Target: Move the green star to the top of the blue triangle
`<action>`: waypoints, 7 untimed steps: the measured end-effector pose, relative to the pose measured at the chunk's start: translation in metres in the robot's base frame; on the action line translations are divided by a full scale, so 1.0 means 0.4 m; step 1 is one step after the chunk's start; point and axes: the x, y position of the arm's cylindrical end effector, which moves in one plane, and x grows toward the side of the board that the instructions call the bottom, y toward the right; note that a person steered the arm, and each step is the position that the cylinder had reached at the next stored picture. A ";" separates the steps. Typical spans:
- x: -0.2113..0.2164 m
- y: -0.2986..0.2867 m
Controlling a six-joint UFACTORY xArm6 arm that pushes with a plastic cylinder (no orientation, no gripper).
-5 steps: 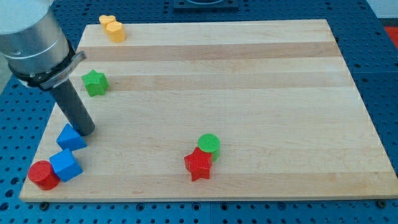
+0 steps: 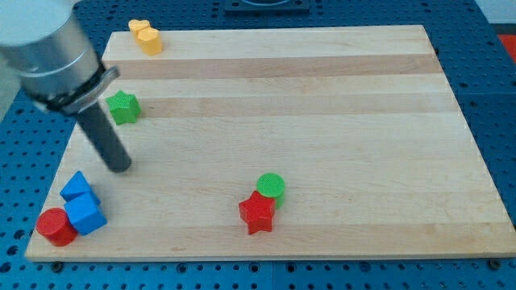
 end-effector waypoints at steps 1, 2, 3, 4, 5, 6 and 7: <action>-0.178 0.023; -0.371 0.023; -0.441 -0.012; -0.401 -0.055; -0.313 -0.038; -0.192 -0.036; -0.116 -0.036</action>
